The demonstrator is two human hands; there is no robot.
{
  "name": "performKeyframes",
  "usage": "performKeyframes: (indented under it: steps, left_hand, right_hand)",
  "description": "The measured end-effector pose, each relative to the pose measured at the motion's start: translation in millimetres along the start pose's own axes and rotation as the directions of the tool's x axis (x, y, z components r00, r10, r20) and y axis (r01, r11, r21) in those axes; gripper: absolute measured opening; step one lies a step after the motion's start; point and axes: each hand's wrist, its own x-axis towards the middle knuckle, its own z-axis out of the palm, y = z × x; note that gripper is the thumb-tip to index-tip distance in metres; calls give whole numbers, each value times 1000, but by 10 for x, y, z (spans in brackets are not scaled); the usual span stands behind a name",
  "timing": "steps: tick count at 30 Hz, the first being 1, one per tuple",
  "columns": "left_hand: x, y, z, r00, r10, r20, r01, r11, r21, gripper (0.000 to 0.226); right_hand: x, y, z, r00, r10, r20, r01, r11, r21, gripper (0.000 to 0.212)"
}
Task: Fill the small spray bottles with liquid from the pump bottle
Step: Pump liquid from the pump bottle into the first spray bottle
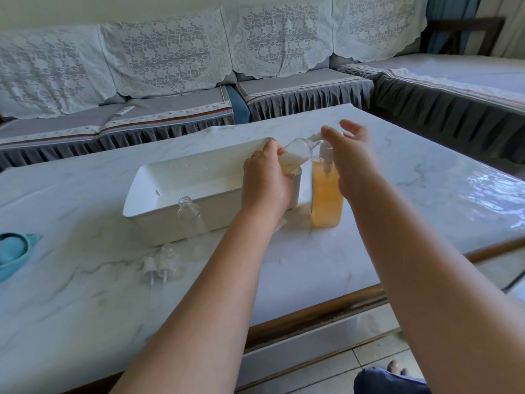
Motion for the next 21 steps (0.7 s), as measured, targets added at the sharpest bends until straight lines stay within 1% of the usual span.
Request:
performKeyframes:
  steps: [4, 7, 8, 11, 15, 17, 19, 21]
  left_hand:
    - [25, 25, -14, 1000, 6, -17, -7, 1000, -20, 34]
    - [33, 37, -19, 1000, 6, -31, -7, 1000, -25, 35]
    - [31, 35, -17, 1000, 7, -30, -8, 1000, -28, 35]
    - [23, 31, -11, 1000, 11, -28, -12, 999, -36, 35]
    - [19, 34, -16, 1000, 13, -28, -14, 1000, -27, 36]
    - [20, 34, -20, 999, 15, -29, -15, 1000, -24, 36]
    - [22, 27, -18, 1000, 10, -28, -11, 1000, -19, 35]
    - [23, 18, -15, 1000, 2, -17, -2, 1000, 1, 35]
  right_hand:
    - [-3, -74, -47, 996, 51, 79, -47, 998, -50, 53]
    - [-10, -76, -78, 992, 102, 74, -96, 992, -85, 42]
    - [-29, -81, -79, 991, 110, 71, -104, 991, -84, 42]
    - [-22, -66, -67, 992, 108, 61, -104, 992, -69, 57]
    - [8, -58, -58, 993, 103, 48, -102, 994, -27, 62]
    - [23, -50, -49, 995, 88, 46, -88, 996, -7, 60]
    - [18, -38, -39, 997, 67, 39, -68, 998, 16, 54]
    - [34, 18, -40, 999, 36, 39, -37, 999, 32, 55]
